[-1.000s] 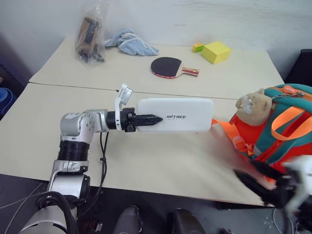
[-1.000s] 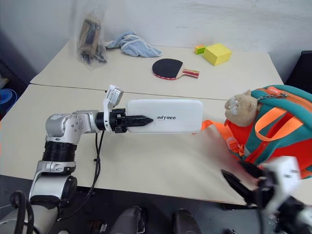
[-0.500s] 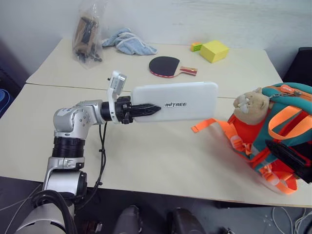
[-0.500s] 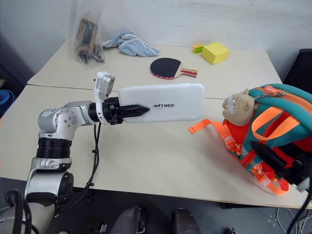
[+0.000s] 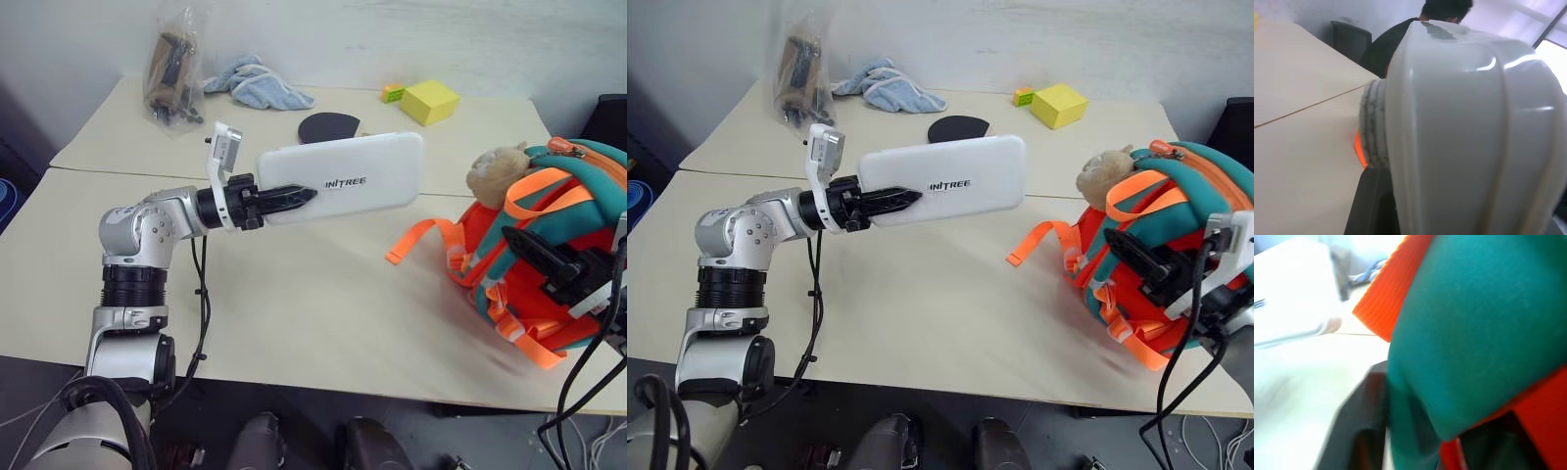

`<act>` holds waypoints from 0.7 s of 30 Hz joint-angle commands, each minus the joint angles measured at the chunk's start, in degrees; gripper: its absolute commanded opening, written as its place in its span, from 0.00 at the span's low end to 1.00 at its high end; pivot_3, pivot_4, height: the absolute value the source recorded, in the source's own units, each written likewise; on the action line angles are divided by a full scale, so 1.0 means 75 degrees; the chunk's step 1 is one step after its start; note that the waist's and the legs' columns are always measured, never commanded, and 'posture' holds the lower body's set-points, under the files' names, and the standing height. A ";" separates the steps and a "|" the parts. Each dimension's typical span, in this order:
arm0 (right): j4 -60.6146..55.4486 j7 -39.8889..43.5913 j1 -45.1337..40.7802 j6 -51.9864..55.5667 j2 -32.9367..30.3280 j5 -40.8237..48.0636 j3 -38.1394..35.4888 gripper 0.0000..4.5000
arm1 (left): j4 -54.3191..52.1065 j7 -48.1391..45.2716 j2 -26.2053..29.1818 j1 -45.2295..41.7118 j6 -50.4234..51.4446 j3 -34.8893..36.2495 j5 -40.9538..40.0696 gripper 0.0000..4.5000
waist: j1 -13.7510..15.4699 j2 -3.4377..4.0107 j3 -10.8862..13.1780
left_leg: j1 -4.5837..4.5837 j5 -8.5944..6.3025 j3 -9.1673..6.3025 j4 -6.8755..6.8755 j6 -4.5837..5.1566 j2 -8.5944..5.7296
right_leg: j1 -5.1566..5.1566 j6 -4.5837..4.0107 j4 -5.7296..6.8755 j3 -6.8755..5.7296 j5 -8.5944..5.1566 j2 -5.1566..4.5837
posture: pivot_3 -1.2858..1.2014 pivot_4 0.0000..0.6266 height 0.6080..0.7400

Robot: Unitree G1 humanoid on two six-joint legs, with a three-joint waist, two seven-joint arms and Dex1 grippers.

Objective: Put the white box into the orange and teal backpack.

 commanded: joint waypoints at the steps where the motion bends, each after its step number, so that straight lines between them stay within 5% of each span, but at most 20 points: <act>1: -0.0280 0.0329 -0.0259 -0.0008 -0.0241 0.0210 0.0249 0.10 | 0.0088 -0.0009 0.0173 -0.0381 -0.0340 0.0218 -0.0068 0.27 | -0.0005 0.0000 0.0000 | 0.0000 0.0000 0.0000 0.0000 0.0000 0.0000 | 0.0000 0.0000 0.0000 0.0000 0.0000 0.0000 | 0.52 0.24 1.00; 3: -0.0338 0.0506 -0.0435 0.0039 -0.0354 0.0322 0.0386 0.01 | 0.0207 0.0040 0.0202 -0.0449 -0.0416 0.0240 -0.0059 0.27 | -0.0004 0.0000 0.0001 | 0.0000 0.0000 0.0000 0.0001 0.0000 0.0000 | -0.0001 0.0000 0.0000 0.0001 0.0000 -0.0001 | 0.52 0.24 1.00; 10: -0.1403 0.1843 -0.0372 0.0476 -0.1167 0.2142 0.0364 0.01 | 0.0647 -0.0084 0.0431 -0.0726 -0.0813 0.0212 0.0047 0.27 | 0.0014 -0.0005 0.0021 | -0.0010 0.0000 -0.0002 -0.0003 0.0001 0.0001 | -0.0008 0.0000 -0.0005 -0.0005 0.0000 -0.0002 | 0.52 0.24 1.00; 21: -0.1189 0.2909 0.0914 0.1408 -0.2546 0.4770 -0.1812 0.01 | 0.1756 -0.2337 0.1572 -0.1555 -0.1257 -0.0055 0.0083 0.27 | 0.0036 -0.0057 0.0072 | -0.0032 -0.0005 -0.0008 0.0000 0.0009 0.0003 | -0.0011 0.0000 -0.0010 -0.0019 0.0000 -0.0005 | 0.52 0.24 1.00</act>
